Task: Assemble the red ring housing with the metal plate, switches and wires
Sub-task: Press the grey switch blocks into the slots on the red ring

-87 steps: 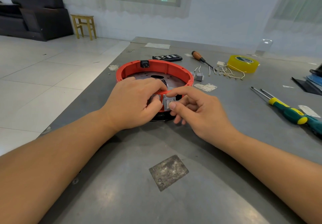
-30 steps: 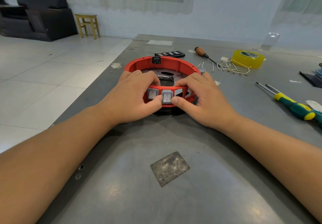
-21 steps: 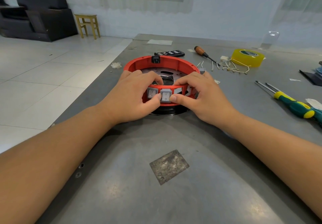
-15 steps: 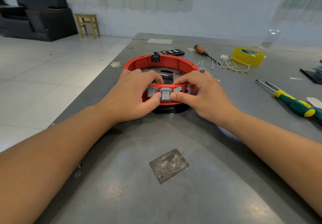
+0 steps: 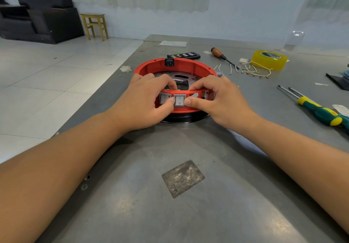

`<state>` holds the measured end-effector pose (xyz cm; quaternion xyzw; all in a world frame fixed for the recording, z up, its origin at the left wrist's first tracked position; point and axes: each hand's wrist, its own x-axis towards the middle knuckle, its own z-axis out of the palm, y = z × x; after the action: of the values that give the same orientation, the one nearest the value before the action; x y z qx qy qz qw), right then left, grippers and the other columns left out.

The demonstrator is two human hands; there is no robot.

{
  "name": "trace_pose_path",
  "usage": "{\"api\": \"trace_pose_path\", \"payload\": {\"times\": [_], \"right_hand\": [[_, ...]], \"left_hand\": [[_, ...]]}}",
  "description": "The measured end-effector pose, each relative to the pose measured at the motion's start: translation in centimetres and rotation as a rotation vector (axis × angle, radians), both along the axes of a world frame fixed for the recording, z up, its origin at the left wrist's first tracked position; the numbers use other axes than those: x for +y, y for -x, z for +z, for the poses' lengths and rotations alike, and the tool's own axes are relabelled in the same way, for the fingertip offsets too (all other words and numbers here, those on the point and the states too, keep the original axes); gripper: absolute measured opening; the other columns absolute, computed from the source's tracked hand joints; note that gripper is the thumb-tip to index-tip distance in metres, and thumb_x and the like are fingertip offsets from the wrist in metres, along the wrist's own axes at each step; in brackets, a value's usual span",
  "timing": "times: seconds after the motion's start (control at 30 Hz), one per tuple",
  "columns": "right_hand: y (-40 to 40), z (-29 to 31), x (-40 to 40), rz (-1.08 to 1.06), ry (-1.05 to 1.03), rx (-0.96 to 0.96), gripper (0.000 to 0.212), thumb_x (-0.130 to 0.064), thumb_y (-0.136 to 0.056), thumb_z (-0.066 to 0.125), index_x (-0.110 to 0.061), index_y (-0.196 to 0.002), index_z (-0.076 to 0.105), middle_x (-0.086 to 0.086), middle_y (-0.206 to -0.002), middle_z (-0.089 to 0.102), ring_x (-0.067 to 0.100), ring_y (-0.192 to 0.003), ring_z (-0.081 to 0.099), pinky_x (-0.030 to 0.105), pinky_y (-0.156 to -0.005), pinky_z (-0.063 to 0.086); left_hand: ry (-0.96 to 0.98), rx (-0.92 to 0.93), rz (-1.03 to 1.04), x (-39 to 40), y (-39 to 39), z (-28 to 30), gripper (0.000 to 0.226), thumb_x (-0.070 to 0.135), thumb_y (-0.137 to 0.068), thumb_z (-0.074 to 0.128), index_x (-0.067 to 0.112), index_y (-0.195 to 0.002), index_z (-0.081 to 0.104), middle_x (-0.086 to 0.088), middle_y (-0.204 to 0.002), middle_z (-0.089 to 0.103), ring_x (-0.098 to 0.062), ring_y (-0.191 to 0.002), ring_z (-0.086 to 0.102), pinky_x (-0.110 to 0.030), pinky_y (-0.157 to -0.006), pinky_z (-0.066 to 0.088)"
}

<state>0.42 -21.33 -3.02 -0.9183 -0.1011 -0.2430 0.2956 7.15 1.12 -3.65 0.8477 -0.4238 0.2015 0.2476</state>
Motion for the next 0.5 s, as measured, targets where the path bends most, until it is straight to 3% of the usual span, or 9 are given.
{"api": "trace_pose_path", "payload": {"times": [0.17, 0.3, 0.4, 0.5], "right_hand": [[0.3, -0.5, 0.0, -0.015, 0.055, -0.051, 0.025, -0.054, -0.086, 0.071, -0.043, -0.108, 0.064, -0.025, -0.104, 0.059, 0.006, -0.102, 0.047, 0.019, -0.084, 0.038], [0.9, -1.4, -0.8, 0.021, 0.103, -0.085, 0.047, -0.052, -0.091, 0.067, -0.033, -0.133, 0.058, -0.017, -0.130, 0.049, 0.009, -0.124, 0.044, 0.024, -0.103, 0.039], [0.8, -1.4, -1.8, -0.019, 0.106, -0.074, 0.073, -0.067, -0.085, 0.064, -0.029, -0.145, 0.046, -0.011, -0.145, 0.037, 0.007, -0.134, 0.040, 0.026, -0.107, 0.041], [0.4, -1.5, -2.3, -0.106, 0.105, -0.015, 0.080, -0.079, -0.081, 0.054, -0.029, -0.144, 0.045, -0.012, -0.146, 0.036, 0.011, -0.133, 0.041, 0.039, -0.110, 0.045]], "left_hand": [[-0.009, -0.021, 0.002, 0.1, -0.2, -0.1, 0.044, 0.055, -0.092, 0.040, 0.029, -0.120, 0.062, 0.009, -0.099, 0.065, -0.012, -0.092, 0.053, -0.032, -0.095, 0.031], [-0.002, -0.015, -0.003, 0.0, -0.3, -0.1, 0.046, 0.056, -0.091, 0.040, 0.030, -0.122, 0.063, 0.011, -0.101, 0.065, -0.010, -0.093, 0.053, -0.032, -0.094, 0.030], [0.000, -0.011, -0.010, 0.2, -0.3, 0.0, 0.047, 0.057, -0.092, 0.038, 0.030, -0.122, 0.064, 0.011, -0.103, 0.066, -0.010, -0.095, 0.053, -0.032, -0.094, 0.031], [-0.006, -0.023, -0.014, 0.3, -0.1, 0.1, 0.049, 0.055, -0.093, 0.036, 0.028, -0.122, 0.065, 0.009, -0.102, 0.067, -0.012, -0.093, 0.054, -0.033, -0.092, 0.031]]}}
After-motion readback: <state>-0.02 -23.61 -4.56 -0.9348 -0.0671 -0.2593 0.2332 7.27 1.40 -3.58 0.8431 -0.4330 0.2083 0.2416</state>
